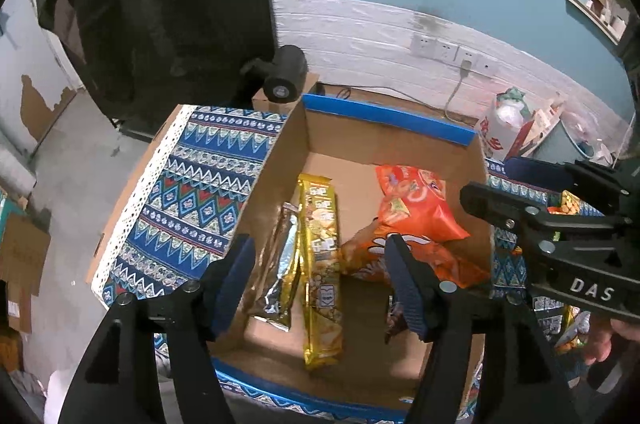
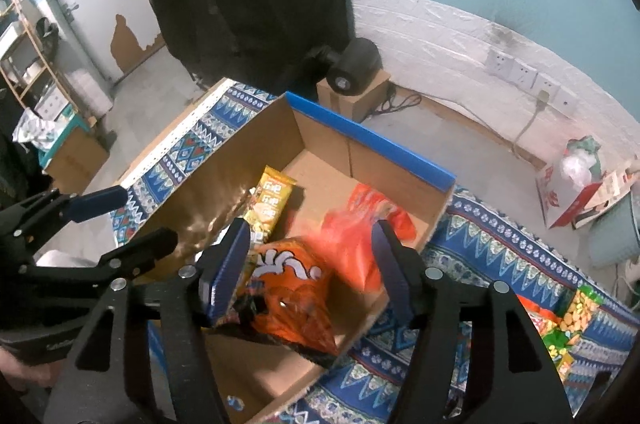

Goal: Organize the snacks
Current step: 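Open the right tool over the box while the left tool releases the gold pack inside, then move both open tools back over the remaining snacks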

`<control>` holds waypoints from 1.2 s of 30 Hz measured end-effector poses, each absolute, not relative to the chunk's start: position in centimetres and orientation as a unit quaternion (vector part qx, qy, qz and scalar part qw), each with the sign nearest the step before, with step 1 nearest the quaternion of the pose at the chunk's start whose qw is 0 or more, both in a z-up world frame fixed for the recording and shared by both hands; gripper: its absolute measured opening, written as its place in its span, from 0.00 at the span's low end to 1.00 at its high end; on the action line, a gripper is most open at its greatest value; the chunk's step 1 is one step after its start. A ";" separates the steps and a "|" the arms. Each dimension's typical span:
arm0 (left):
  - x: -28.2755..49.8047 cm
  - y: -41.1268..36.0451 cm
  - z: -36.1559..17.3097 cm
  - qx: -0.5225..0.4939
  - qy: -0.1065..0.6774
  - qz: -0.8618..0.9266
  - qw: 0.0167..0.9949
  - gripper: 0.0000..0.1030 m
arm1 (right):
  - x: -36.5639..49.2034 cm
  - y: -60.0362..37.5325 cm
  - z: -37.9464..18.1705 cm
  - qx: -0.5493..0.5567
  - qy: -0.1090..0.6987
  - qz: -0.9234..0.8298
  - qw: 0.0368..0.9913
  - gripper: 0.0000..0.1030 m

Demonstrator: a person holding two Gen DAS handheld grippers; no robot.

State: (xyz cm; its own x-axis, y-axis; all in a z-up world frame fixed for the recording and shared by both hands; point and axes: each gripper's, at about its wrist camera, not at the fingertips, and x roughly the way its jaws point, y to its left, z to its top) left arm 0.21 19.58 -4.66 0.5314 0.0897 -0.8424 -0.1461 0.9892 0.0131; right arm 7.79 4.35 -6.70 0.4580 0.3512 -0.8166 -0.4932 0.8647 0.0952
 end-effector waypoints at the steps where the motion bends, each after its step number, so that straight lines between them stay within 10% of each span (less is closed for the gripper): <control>1: 0.2 19.2 -4.6 -0.028 0.480 0.063 0.875 0.66 | 7.7 4.1 -6.6 -0.078 0.457 0.247 0.851 0.63; 36: -1.3 0.9 -4.8 0.062 0.502 -0.128 0.853 0.68 | -1.0 -15.6 -3.9 -0.049 0.469 0.118 0.874 0.71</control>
